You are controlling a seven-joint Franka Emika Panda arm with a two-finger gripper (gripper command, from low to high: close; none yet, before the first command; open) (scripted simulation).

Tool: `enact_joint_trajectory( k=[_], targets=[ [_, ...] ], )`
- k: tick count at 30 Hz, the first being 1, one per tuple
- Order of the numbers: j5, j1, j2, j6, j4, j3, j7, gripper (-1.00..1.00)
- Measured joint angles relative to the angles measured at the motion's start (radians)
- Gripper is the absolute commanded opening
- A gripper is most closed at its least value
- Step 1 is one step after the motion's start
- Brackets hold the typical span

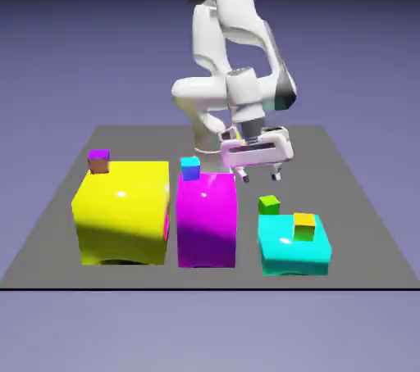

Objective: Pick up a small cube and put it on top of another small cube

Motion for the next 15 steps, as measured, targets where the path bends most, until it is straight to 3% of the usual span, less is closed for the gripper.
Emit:
enact_joint_trajectory(
  k=[10,15],
  targets=[
    [0.408,-0.005,0.15,-0.067,-0.111,0.307,0.341,0.0],
    [0.522,0.019,0.257,0.007,-0.073,0.289,0.217,0.0]
  ],
)
